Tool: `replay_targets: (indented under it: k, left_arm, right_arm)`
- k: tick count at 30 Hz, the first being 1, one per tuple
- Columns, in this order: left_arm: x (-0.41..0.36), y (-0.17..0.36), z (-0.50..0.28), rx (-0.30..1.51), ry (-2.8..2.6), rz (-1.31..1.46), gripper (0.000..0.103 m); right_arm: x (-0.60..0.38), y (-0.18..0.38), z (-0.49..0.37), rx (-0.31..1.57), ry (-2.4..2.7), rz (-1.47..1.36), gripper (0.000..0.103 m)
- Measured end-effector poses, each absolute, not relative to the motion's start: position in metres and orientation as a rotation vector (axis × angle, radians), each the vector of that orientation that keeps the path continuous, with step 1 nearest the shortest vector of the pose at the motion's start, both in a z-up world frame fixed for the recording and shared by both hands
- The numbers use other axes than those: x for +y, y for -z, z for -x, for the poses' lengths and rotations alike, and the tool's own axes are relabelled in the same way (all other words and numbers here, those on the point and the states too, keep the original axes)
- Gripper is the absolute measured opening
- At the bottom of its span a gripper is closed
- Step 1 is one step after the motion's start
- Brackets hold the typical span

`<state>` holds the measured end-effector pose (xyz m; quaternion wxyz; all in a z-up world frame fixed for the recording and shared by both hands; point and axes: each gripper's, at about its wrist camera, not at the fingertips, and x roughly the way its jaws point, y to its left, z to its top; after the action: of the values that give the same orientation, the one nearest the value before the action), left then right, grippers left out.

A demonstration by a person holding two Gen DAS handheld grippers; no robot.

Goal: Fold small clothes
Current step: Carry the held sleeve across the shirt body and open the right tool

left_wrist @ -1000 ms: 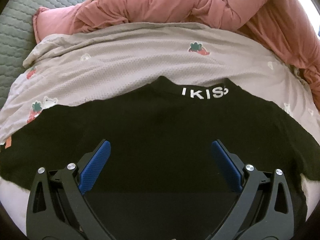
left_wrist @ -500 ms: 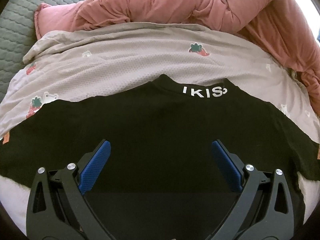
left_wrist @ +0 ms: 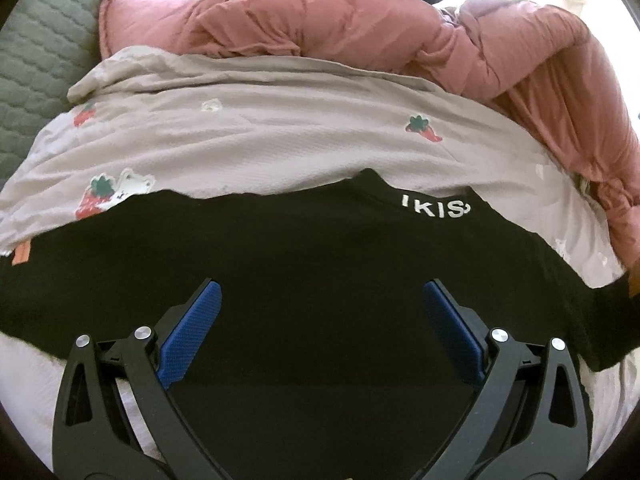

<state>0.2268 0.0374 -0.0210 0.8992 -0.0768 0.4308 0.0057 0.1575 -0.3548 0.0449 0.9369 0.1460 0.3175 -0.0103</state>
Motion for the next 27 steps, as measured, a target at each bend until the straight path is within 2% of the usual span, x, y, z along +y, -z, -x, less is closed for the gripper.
replay_targets:
  k: [10, 27]
  left_arm:
    - [0.054, 0.021, -0.225, 0.917, -0.009, 0.166, 0.095]
    - [0.098, 0.029, -0.228, 0.951, 0.030, 0.387, 0.094]
  right_arm:
    - [-0.262, -0.054, -0.199, 0.678, -0.195, -0.263, 0.015]
    - [-0.150, -0.017, -0.228, 0.814, -0.399, -0.248, 0.017]
